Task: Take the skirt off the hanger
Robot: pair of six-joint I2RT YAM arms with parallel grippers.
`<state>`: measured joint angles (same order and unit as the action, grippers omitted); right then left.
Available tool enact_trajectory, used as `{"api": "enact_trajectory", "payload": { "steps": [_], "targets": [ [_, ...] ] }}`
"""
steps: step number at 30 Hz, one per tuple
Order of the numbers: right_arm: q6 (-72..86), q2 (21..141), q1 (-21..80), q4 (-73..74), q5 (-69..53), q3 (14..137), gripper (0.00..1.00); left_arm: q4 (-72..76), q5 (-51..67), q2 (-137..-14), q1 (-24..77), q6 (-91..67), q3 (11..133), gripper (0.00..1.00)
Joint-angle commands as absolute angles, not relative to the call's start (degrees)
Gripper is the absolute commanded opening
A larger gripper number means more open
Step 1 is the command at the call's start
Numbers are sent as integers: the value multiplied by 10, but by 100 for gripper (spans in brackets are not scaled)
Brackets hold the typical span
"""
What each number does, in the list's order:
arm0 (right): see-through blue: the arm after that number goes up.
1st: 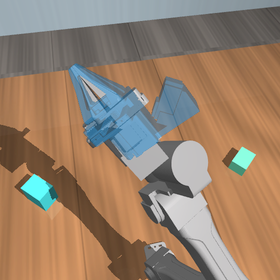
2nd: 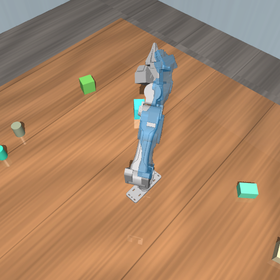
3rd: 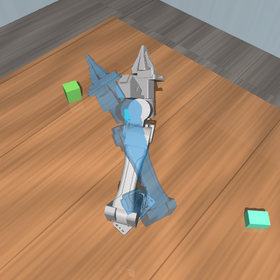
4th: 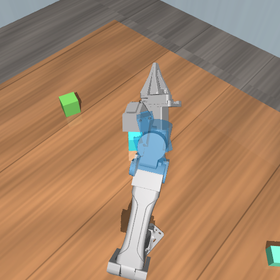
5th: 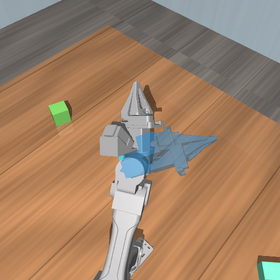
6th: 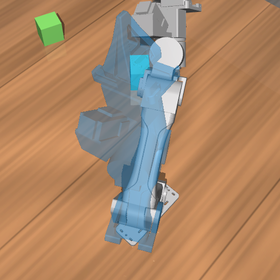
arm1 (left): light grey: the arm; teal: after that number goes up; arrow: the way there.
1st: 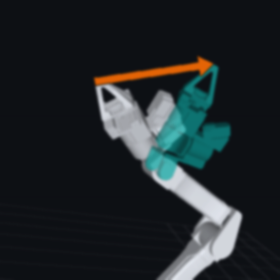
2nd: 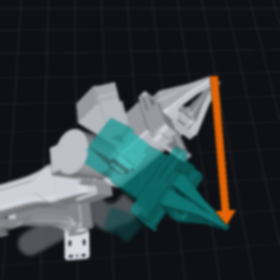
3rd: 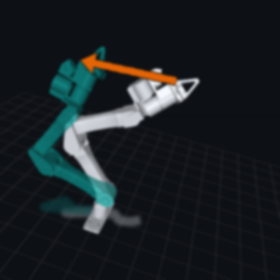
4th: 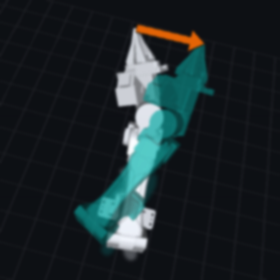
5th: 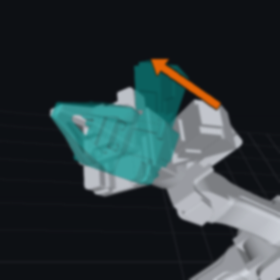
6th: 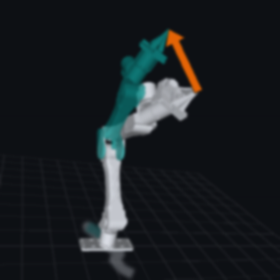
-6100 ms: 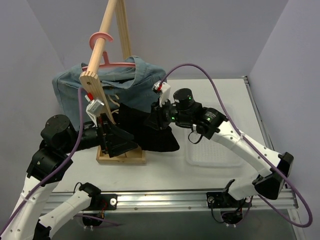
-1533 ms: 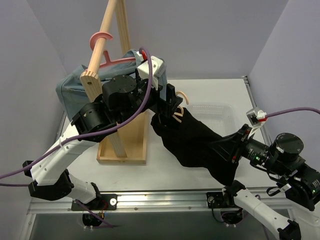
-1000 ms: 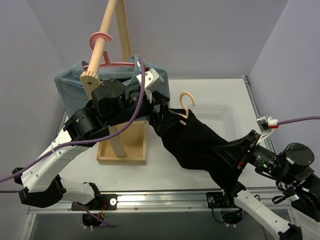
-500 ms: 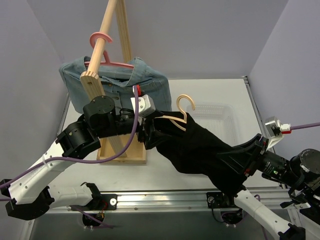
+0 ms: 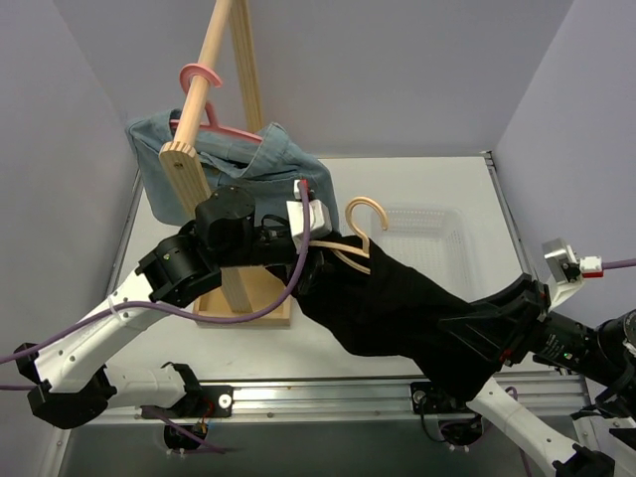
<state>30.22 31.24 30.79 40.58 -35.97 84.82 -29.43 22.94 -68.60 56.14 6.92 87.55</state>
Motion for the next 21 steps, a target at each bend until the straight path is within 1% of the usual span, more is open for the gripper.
{"api": "enact_trajectory", "payload": {
  "steps": [1, 2, 3, 4, 5, 6, 7, 8, 9, 11, 12, 14, 15, 17, 18, 21],
  "targets": [
    [308, 323, 307, 342, -376, 878, 0, -294, 279, -702, 559, 85, 872, 65],
    [308, 325, 307, 342, -374, 879, 0, -299, 283, -708, 559, 85, 874, 51],
    [308, 327, 307, 343, -367, 882, 0, -308, 285, -712, 559, 85, 877, 7],
    [308, 330, 307, 345, -347, 884, 0, -311, 263, -715, 559, 80, 885, 3],
    [306, 333, 307, 364, -331, 888, 0, -312, 252, -718, 559, 71, 888, 2],
    [302, 337, 307, 377, -310, 901, 21, -315, 244, -719, 560, 71, 891, 2],
    [298, 350, 307, 394, -289, 908, 31, -315, 227, -720, 560, 65, 895, 2],
    [290, 358, 307, 423, -245, 914, 37, -316, 180, -722, 560, 48, 904, 2],
    [288, 365, 307, 436, -223, 920, 50, -322, 159, -724, 560, 44, 910, 2],
    [288, 383, 307, 459, -155, 935, 64, -325, 114, -738, 559, 36, 934, 2],
    [292, 388, 307, 465, -129, 940, 78, -329, 99, -744, 559, 35, 941, 2],
    [298, 410, 307, 498, -66, 959, 90, -323, 65, -749, 560, 34, 951, 2],
    [309, 417, 308, 509, -2, 966, 100, -315, 36, -753, 560, 36, 956, 2],
    [321, 436, 311, 518, 44, 980, 100, -306, 5, -759, 562, 47, 958, 2],
    [323, 443, 315, 517, 56, 983, 100, -295, -29, -762, 564, 54, 957, 2],
    [328, 475, 327, 520, 90, 1014, 100, -269, -56, -767, 565, 81, 950, 2]
  ]
}}
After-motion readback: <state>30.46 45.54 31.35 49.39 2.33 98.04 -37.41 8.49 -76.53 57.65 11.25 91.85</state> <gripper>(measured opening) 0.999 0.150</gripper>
